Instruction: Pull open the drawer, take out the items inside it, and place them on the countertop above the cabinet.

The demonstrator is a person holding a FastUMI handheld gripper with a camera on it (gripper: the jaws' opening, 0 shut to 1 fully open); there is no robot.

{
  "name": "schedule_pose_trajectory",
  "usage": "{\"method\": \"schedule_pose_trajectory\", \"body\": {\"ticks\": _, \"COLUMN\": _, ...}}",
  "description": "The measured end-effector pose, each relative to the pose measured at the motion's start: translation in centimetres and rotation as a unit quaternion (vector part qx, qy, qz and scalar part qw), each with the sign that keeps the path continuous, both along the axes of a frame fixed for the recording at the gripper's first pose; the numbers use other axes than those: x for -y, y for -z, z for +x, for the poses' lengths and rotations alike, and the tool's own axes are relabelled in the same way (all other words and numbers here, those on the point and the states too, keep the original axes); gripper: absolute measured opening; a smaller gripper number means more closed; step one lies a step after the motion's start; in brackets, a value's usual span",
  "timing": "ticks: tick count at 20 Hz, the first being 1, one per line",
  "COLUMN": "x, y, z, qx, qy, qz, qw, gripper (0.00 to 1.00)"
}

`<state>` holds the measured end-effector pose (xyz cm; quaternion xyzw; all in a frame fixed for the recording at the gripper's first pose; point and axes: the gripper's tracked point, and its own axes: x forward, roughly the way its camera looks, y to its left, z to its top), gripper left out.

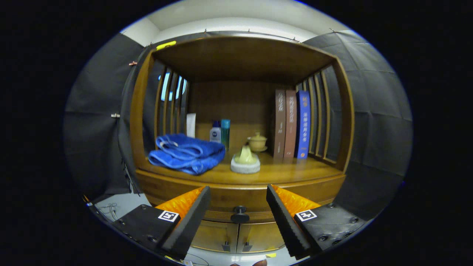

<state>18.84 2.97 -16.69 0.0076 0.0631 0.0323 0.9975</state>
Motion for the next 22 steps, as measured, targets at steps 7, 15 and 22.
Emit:
{"method": "schedule_pose_trajectory", "body": {"ticks": 7, "x": 3.5, "y": -11.1, "z": -8.6, "qx": 0.018, "qy": 0.029, "qz": 0.016, "qw": 0.999, "gripper": 0.98}}
{"method": "schedule_pose_trajectory", "body": {"ticks": 15, "x": 3.0, "y": -13.7, "z": -13.3, "qx": 0.003, "qy": 0.008, "qz": 0.015, "qw": 1.000, "gripper": 0.98}}
{"method": "schedule_pose_trajectory", "body": {"ticks": 22, "x": 1.5, "y": -13.9, "z": -14.8, "qx": 0.014, "qy": -0.001, "qz": -0.003, "qw": 1.000, "gripper": 0.98}}
